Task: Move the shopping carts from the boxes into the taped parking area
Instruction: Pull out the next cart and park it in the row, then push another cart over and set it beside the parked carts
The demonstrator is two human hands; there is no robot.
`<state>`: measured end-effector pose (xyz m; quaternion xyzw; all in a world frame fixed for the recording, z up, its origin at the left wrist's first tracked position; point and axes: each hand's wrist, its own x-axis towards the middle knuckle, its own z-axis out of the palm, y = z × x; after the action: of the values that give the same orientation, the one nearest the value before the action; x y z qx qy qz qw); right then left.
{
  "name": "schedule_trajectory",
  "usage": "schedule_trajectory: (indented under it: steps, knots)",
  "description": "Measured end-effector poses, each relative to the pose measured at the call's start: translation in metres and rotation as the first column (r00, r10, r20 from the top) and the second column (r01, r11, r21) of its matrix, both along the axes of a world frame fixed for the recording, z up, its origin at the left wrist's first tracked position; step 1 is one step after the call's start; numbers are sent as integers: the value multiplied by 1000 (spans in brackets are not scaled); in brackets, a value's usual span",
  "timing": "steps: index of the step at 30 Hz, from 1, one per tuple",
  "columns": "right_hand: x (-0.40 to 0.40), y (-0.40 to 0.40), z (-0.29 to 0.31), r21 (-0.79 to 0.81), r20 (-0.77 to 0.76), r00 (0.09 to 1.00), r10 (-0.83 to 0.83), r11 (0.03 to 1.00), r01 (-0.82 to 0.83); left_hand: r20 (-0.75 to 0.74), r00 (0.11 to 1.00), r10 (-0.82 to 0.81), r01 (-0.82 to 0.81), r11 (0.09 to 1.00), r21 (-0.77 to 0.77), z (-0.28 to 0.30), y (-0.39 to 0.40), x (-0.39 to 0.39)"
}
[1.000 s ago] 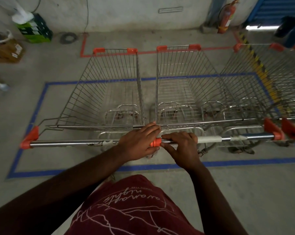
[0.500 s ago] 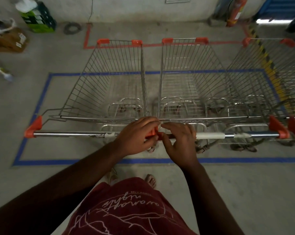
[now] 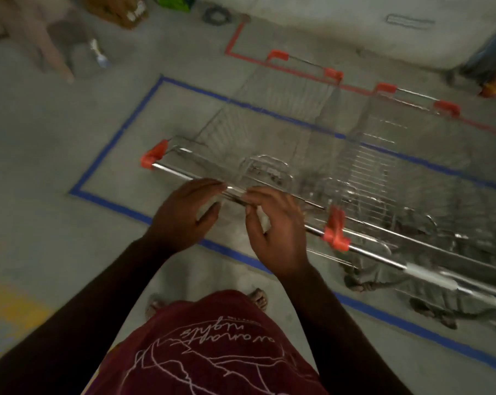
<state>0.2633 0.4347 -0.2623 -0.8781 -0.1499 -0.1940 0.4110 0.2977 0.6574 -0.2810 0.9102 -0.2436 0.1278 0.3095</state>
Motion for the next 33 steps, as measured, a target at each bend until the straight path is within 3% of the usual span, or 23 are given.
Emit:
schedule_trajectory:
  steps: [6, 12, 22, 27, 33]
  knots:
    - [12, 141, -1, -75, -97, 947, 307, 946, -315, -139, 945, 295, -307, 949, -73, -7, 137, -62]
    - [-5, 306, -7, -52, -188, 844, 502, 853, -519, -324, 833, 449, -484, 874, -34, -31, 288, -131]
    - [-9, 507, -9, -51, -268, 743, 614, 761, -647, -419, 687, 593, -675, 734, -68, -15, 470, -188]
    - [14, 588, -18, -35, -280, 721, 634, 744, -667, -431, 632, 644, -740, 666, -89, -3, 549, -171]
    - [59, 709, -34, -75, -310, 692, 651, 709, -701, -454, 602, 657, -759, 648, -68, -12, 669, -117]
